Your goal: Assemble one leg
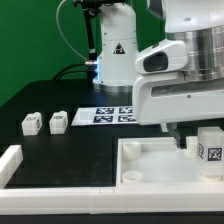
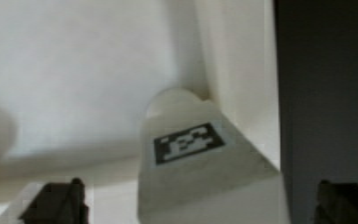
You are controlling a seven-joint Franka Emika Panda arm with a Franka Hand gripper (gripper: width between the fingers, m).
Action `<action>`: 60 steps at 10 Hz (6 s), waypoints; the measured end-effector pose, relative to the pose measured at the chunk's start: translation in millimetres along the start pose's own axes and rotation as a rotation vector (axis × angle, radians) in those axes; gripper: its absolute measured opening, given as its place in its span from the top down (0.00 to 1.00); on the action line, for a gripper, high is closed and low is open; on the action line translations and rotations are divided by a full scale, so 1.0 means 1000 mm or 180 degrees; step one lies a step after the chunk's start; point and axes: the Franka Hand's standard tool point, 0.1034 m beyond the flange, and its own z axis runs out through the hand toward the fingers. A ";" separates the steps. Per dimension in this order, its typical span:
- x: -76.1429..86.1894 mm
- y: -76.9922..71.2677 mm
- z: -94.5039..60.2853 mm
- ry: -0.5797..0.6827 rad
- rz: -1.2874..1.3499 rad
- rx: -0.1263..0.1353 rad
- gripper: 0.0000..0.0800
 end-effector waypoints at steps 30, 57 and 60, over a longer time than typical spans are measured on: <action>-0.003 0.009 0.008 0.0092 0.0180 -0.0068 0.64; -0.005 0.015 0.005 0.0041 -0.0995 -0.0084 0.19; -0.005 0.015 0.006 0.0042 -0.0872 -0.0082 0.45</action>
Offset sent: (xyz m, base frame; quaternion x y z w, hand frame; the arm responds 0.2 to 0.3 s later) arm 0.0000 0.0000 0.0000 0.0000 0.0000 0.1790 0.9838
